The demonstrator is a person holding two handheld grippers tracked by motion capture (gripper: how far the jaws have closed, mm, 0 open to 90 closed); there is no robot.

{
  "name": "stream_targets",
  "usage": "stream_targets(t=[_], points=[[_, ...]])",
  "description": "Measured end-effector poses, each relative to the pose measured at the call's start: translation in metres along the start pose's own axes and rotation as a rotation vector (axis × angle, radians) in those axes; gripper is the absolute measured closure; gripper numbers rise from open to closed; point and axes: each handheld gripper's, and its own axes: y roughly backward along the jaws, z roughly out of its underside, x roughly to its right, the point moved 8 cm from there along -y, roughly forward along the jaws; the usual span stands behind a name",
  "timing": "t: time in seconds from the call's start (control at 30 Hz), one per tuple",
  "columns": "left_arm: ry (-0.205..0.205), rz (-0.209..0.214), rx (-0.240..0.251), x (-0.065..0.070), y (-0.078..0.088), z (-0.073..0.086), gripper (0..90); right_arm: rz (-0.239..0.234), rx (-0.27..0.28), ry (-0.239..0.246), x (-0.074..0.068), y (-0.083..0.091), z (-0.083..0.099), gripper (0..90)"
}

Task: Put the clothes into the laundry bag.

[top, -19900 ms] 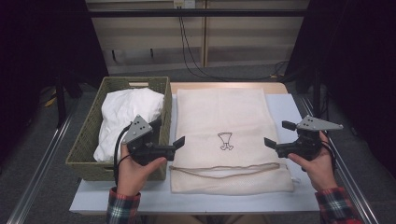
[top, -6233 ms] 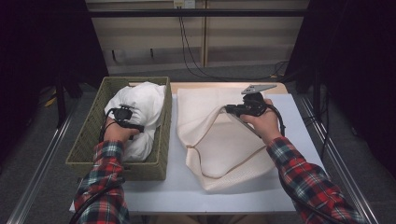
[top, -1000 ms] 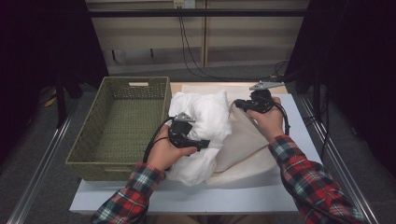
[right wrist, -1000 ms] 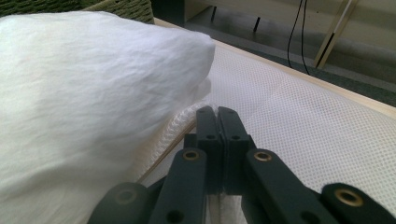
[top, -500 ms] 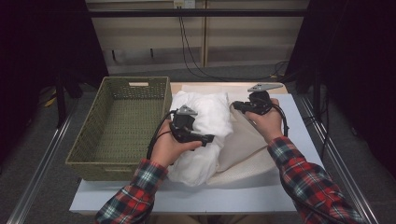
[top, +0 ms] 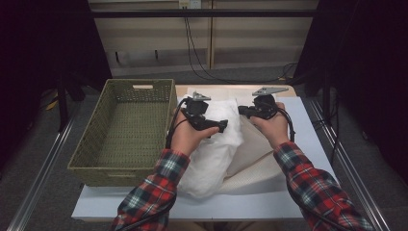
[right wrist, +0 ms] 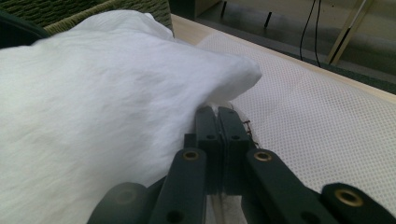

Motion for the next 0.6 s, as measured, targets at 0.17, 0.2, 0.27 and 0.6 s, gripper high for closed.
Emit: stream_targets(t=[0.17,0.2,0.27,0.6], points=[[0.039,-0.015,-0.05,0.0,-0.017,0.012,1.1,-0.008,-0.007,0.002,-0.002,0.0,0.0,89.0],[0.052,-0.011,-0.072,0.0,-0.019,0.015,1.0,-0.007,-0.011,0.001,-0.002,0.001,0.001,89.0],[0.06,-0.014,-0.091,0.0,-0.021,0.017,1.0,-0.012,-0.013,0.002,-0.002,0.0,0.001,89.0],[0.077,0.081,-0.12,0.002,-0.032,0.034,38.3,-0.025,-0.028,0.006,-0.007,-0.002,0.001,89.0]])
